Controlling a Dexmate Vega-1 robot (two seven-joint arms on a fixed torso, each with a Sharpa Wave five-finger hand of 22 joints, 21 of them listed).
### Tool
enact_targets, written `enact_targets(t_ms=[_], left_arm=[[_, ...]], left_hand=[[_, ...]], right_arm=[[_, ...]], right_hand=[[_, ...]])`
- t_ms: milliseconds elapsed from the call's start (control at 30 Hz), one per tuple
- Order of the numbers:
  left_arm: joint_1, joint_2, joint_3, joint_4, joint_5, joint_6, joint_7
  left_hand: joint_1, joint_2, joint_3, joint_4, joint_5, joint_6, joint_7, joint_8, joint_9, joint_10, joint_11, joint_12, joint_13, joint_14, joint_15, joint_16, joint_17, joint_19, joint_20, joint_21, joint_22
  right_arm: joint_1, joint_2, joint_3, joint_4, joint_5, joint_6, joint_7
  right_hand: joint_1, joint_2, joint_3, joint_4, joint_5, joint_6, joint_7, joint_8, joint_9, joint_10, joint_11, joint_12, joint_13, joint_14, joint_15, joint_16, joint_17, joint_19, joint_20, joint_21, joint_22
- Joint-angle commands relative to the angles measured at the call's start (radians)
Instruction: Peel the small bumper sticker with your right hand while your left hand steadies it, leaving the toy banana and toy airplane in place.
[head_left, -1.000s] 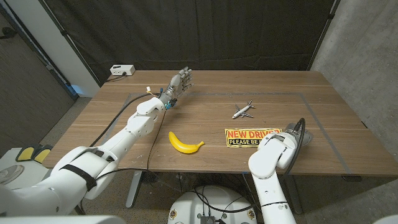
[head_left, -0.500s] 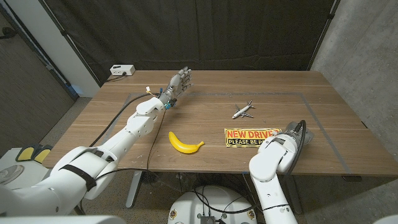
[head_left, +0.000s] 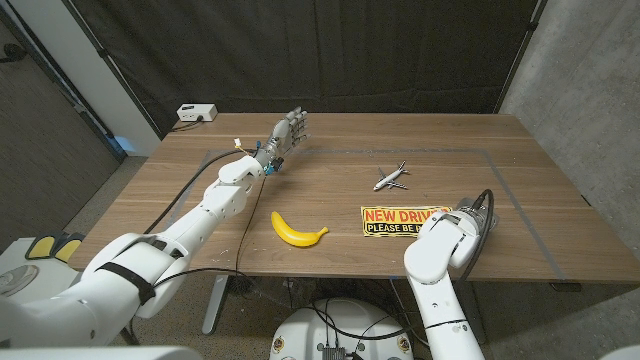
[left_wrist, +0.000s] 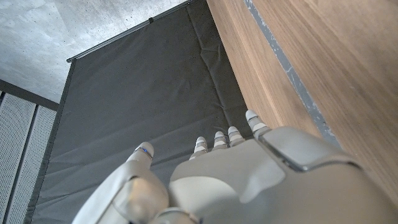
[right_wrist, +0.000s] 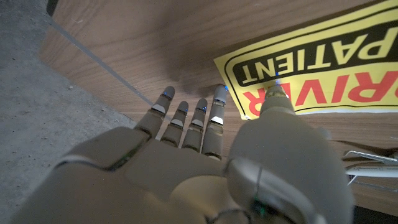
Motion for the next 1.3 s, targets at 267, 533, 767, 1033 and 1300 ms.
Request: enact_targets(t_ms=[267, 533, 767, 1033, 1300], left_arm=[[-0.020, -0.014, -0.002, 0.044, -0.002, -0.011, -0.017], [-0.026, -0.019, -0.001, 0.059, -0.002, -0.012, -0.022], [-0.033, -0.025, -0.001, 0.072, 0.000, -0.015, -0.024], [-0.066, -0.040, 0.015, 0.111, 0.016, -0.023, -0.049], [-0.098, -0.034, 0.041, 0.118, 0.048, -0.019, -0.080]], left_hand=[[0.003, 0.027, 0.005, -0.004, 0.003, -0.003, 0.001, 0.005, 0.005, -0.008, -0.001, -0.004, 0.002, -0.013, 0.009, -0.002, 0.002, 0.004, -0.001, -0.006, 0.005], [0.003, 0.026, 0.005, -0.004, 0.003, -0.003, 0.000, 0.005, 0.005, -0.009, 0.001, -0.004, 0.002, -0.013, 0.009, -0.002, 0.002, 0.004, -0.001, -0.007, 0.005], [0.003, 0.026, 0.005, -0.005, 0.003, -0.003, 0.000, 0.005, 0.005, -0.008, 0.000, -0.004, 0.002, -0.013, 0.009, -0.002, 0.002, 0.004, -0.001, -0.008, 0.005], [0.006, 0.025, 0.006, -0.007, 0.002, -0.003, -0.001, 0.005, 0.005, -0.008, -0.001, -0.004, 0.002, -0.013, 0.010, -0.002, 0.001, 0.004, -0.003, -0.009, 0.005], [0.135, 0.026, 0.063, -0.126, -0.034, 0.134, 0.041, 0.042, 0.009, 0.063, 0.023, 0.019, 0.005, 0.038, 0.042, 0.007, -0.001, 0.022, 0.010, -0.024, 0.004]], right_arm=[[0.040, -0.012, -0.014, 0.049, -0.078, 0.010, 0.064], [0.011, -0.057, -0.063, 0.055, 0.022, -0.043, -0.174], [-0.024, -0.120, -0.101, 0.009, 0.244, -0.088, -0.445], [-0.062, -0.221, -0.155, -0.032, 0.615, -0.076, -1.009], [-0.039, -0.300, -0.188, -0.016, 0.845, -0.035, -1.362]], right_hand=[[0.257, 0.090, 0.074, -0.104, 0.048, 0.265, -0.006, 0.075, 0.022, 0.122, -0.031, 0.045, 0.007, 0.075, -0.084, 0.025, 0.004, 0.062, -0.041, 0.018, 0.000], [0.357, 0.114, 0.103, -0.114, 0.039, 0.370, -0.007, 0.161, 0.062, 0.200, -0.051, 0.058, 0.013, 0.157, -0.126, 0.066, 0.019, 0.121, -0.062, 0.040, 0.002], [0.370, 0.119, 0.109, -0.107, 0.033, 0.375, 0.008, 0.180, 0.074, 0.242, -0.048, 0.071, 0.018, 0.178, -0.131, 0.074, 0.025, 0.137, -0.063, 0.046, 0.003], [0.354, 0.131, 0.099, -0.080, 0.018, 0.343, -0.059, 0.190, 0.095, 0.235, -0.062, 0.062, 0.024, 0.170, -0.146, 0.081, 0.041, 0.125, -0.081, 0.042, 0.004], [0.342, 0.139, 0.088, -0.065, 0.007, 0.327, -0.076, 0.199, 0.110, 0.230, -0.079, 0.058, 0.029, 0.172, -0.162, 0.091, 0.053, 0.130, -0.096, 0.045, 0.005]])
